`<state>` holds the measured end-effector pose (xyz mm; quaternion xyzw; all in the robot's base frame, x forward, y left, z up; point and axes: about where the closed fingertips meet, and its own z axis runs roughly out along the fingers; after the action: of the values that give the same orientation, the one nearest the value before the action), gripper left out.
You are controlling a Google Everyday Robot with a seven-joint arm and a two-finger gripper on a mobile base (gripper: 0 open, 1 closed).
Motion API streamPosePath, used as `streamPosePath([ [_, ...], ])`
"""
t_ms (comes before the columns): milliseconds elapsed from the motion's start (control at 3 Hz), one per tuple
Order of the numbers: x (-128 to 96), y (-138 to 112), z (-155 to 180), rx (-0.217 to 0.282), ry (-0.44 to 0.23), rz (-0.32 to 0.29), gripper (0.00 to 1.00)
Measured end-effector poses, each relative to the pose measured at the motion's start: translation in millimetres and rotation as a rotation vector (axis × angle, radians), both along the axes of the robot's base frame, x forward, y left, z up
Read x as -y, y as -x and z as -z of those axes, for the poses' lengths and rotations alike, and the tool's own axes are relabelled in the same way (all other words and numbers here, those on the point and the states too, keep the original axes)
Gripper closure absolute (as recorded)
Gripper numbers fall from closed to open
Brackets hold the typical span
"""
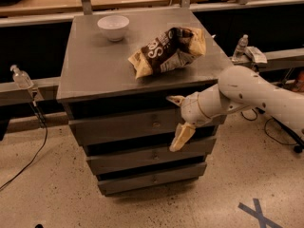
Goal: Open top drawer
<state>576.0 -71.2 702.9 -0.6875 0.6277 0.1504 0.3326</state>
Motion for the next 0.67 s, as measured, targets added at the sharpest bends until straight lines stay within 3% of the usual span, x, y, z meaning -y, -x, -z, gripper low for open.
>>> streamPosePath([
  [333, 4.0, -17.6, 10.1, -0.016, -0.007, 0.026, 0.0],
  [667, 7.1, -31.1, 23.6, -0.035, 0.015, 0.054, 0.18],
])
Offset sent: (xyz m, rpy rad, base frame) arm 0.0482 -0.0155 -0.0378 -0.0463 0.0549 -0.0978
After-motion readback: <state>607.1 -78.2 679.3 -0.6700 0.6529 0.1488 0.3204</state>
